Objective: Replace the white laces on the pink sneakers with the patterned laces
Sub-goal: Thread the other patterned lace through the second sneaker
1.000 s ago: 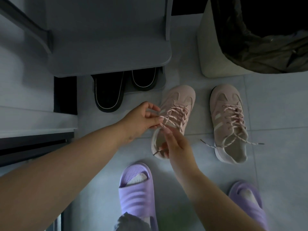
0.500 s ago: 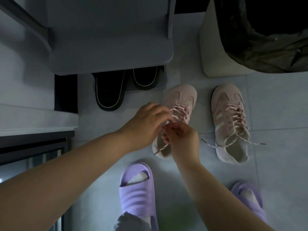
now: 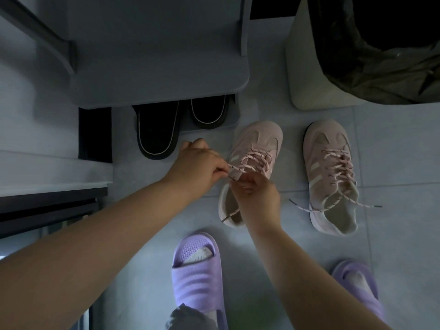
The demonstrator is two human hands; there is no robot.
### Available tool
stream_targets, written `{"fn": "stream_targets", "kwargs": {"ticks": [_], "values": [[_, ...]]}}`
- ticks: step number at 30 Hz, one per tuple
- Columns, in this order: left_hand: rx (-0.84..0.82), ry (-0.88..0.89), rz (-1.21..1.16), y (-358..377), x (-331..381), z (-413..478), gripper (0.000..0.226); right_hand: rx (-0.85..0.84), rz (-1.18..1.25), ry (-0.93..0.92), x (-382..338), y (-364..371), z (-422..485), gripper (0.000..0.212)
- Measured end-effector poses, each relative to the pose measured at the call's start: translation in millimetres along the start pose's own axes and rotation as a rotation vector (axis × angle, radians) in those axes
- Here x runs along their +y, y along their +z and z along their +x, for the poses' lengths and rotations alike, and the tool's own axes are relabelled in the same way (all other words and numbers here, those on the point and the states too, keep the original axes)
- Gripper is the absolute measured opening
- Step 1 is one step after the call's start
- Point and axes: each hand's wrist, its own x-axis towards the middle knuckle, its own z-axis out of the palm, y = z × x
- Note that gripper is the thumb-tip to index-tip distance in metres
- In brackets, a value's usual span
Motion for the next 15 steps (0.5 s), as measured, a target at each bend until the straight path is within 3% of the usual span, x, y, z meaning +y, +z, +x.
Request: {"fn": "stream_targets", "kwargs": {"ticks": [4, 9, 15], "values": [[0.156, 0.064, 0.039, 3.9, -0.5, -5.9, 0.004, 0.007, 0.133, 0.058, 2.7, 3.4, 2.3, 0.021], [0.212, 0.033, 0.047, 9.3, 0.6, -5.5, 0.007, 0.002, 0.257, 0.134, 2.6, 3.0, 2.0, 0.026], [0.145, -0.006, -0.040, 9.6, 4.5, -2.8, 0.003, -0.035, 0.343, 0.208, 4.9, 1.9, 4.8, 0.024]]}}
